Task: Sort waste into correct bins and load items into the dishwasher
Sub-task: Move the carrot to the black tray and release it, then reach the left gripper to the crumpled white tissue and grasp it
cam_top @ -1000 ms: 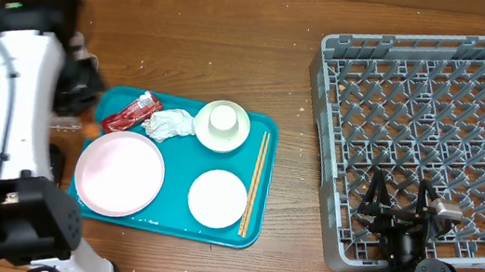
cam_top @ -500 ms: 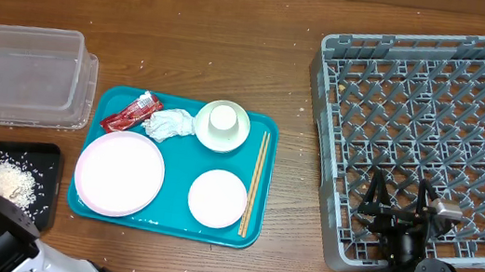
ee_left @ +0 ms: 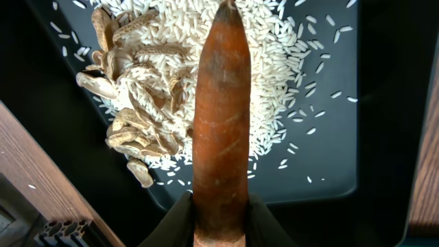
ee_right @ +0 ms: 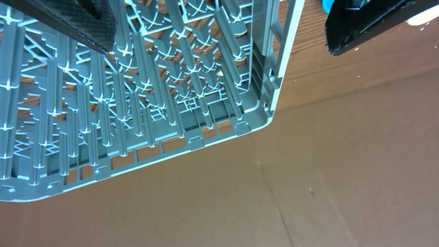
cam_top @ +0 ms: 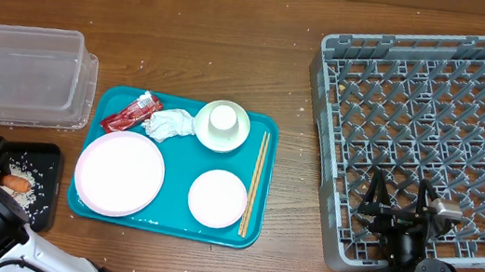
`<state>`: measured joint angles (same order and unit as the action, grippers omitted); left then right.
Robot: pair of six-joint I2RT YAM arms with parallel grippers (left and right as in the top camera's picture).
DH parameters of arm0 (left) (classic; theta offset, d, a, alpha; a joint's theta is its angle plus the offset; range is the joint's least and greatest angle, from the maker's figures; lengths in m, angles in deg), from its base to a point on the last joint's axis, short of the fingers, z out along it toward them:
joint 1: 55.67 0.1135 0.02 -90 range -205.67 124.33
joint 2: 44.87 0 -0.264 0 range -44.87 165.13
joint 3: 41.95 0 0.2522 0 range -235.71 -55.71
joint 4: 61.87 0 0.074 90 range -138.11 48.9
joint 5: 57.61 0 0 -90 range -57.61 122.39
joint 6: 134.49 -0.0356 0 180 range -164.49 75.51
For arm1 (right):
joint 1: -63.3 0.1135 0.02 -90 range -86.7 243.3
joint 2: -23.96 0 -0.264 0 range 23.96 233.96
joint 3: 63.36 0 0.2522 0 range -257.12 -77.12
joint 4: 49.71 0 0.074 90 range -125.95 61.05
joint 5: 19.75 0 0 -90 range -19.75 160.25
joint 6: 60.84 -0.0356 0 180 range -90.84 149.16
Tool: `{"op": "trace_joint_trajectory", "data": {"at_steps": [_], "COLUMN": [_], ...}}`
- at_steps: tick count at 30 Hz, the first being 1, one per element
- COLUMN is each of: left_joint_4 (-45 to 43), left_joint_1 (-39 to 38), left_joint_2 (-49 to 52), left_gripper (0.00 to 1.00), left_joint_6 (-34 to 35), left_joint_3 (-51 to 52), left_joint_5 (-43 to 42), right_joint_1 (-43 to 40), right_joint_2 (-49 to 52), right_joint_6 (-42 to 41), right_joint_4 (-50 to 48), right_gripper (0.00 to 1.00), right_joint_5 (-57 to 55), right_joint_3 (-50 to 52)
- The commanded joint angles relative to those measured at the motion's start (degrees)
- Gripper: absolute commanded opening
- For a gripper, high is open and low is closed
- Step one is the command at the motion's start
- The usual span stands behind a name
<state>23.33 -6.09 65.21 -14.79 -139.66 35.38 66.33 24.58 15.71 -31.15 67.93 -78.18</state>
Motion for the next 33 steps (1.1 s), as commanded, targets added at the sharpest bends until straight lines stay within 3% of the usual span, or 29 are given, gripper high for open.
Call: {"op": "trace_joint_trajectory", "data": {"at_steps": [1,4,18,25,33], "left_joint_4": [-0.15,-0.17,-1.14,2.62,4.72], "left_joint_1": [-0.07,-0.07,-0.07,-0.22,-5.31], "left_joint_2": [0.55,0.55,0.52,0.07,-8.09], "left_gripper": [0.14,0.25,0.35,0.33,0.37], "left_joint_6": [0.26,-1.55,-5.29,-6.01,-12.2], "left_joint_3": [0.55,0.55,0.55,-4.26,-20.06], "left_joint_5": [-0.63,-0.63,0.79,-0.59,-19.39], "right_joint_1": [-0.15,-0.15,-0.15,-0.15,-0.15], "right_joint_2": [-0.46,-0.46,-0.46,-0.46,-0.46], "right_joint_6": [-0.07,-0.07,-0.07,-0.07,-0.07], "right_joint_4": [-0.2,-0.2,-0.2,-0.2,-0.2], "right_gripper": [1.0,1.0,1.0,1.0,1.0], "right_joint_5": [0.07,0.07,0.07,0.07,0.07], "right_joint_3": [0.61,0.61,0.61,0.61,0.61]}}
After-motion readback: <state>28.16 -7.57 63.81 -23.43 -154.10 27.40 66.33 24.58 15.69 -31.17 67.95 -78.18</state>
